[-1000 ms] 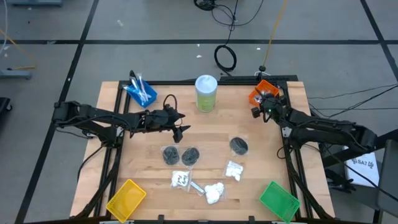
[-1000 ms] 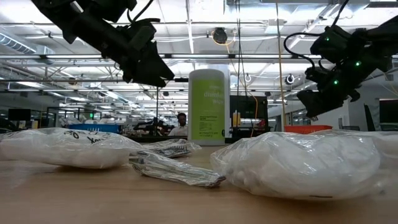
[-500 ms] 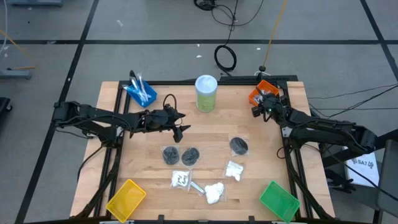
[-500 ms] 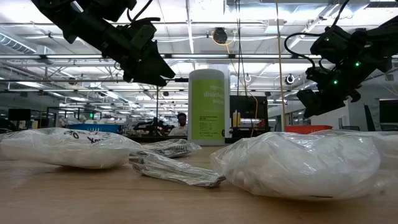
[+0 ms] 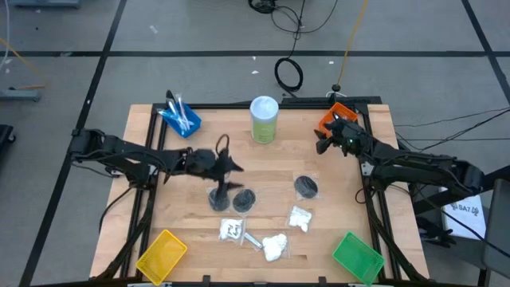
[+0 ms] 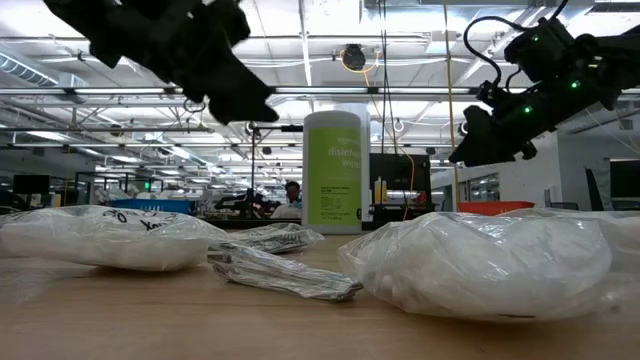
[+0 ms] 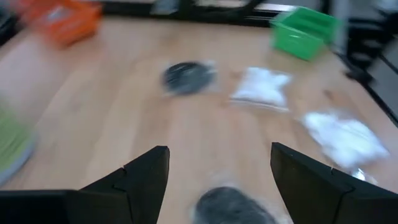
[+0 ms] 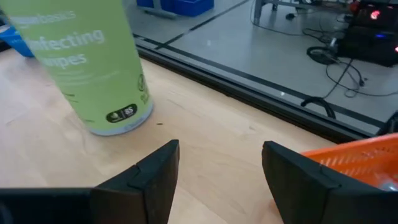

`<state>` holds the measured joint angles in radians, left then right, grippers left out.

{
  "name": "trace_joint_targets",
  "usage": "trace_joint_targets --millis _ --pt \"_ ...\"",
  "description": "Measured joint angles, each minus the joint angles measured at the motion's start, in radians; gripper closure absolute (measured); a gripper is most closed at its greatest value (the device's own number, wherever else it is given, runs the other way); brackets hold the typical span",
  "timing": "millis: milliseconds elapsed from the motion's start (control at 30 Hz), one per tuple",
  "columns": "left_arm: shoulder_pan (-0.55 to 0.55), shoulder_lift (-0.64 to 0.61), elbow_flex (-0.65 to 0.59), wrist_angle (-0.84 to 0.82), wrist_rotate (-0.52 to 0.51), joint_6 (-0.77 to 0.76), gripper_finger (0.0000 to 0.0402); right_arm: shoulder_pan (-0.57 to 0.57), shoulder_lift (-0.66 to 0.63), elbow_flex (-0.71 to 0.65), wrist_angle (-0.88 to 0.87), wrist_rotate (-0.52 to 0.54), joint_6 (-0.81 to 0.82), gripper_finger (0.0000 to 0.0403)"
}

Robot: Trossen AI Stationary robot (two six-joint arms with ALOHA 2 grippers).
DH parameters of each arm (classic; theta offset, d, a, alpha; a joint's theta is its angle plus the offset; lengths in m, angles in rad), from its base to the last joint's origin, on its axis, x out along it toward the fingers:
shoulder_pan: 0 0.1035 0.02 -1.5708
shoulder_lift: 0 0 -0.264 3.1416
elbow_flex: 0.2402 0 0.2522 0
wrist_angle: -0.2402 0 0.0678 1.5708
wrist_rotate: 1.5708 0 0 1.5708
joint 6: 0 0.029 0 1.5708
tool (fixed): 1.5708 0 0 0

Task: Pick & Place Travel size toiletries
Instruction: Put the nail cutter into the orange bin

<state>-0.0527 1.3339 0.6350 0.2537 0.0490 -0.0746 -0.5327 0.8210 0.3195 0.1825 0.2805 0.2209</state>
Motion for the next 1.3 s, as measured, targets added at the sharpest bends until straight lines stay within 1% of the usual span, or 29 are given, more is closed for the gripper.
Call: trace_joint_targets --millis 133,200,300,433,533,733,867,933,1067,1233,1300 --pt "-0.119 0.035 0.001 0.079 -0.033 0.162 0.0143 0.014 -0.001 0.0 0.004 0.002 -0.001 0.019" --pt "-0.17 0.063 0.001 0.124 -0.066 0.21 0.0149 0.017 -0.001 0.0 0.006 0.002 0.001 0.0189" --pt "-0.22 0.104 0.015 0.174 -0.093 0.223 0.0158 0.03 -0.001 0.0 0.017 -0.002 0.002 0.0188" --pt "-0.261 0.163 0.052 0.157 -0.094 0.193 0.0174 0.05 0.0 0.0 0.054 -0.073 -0.001 0.0188" --pt "-0.279 0.225 0.143 0.033 -0.055 0.168 0.0186 0.069 0.0 0.0 0.085 -0.079 -0.001 0.0189" --pt "-0.291 0.4 0.417 -0.407 0.038 0.183 0.0207 0.09 0.0 0.0 0.099 -0.077 -0.001 0.019" --pt "-0.29 0.508 0.532 -0.56 0.091 0.229 0.0218 0.1 0.0 0.0 0.099 -0.077 -0.001 0.019" --pt "-0.291 0.558 0.561 -0.584 0.12 0.222 0.0222 0.106 0.0 0.0 0.099 -0.077 -0.001 0.019" --pt "-0.304 0.618 0.594 -0.544 0.191 0.201 0.023 0.124 0.0 0.0 0.099 -0.077 -0.001 0.0192" --pt "-0.329 0.654 0.599 -0.487 0.195 0.173 0.0233 0.14 0.0 0.0 0.11 -0.077 -0.001 0.0191" --pt "-0.336 0.656 0.6 -0.491 0.166 0.165 0.0232 0.145 0.0 0.0 0.123 -0.077 -0.001 0.0191"
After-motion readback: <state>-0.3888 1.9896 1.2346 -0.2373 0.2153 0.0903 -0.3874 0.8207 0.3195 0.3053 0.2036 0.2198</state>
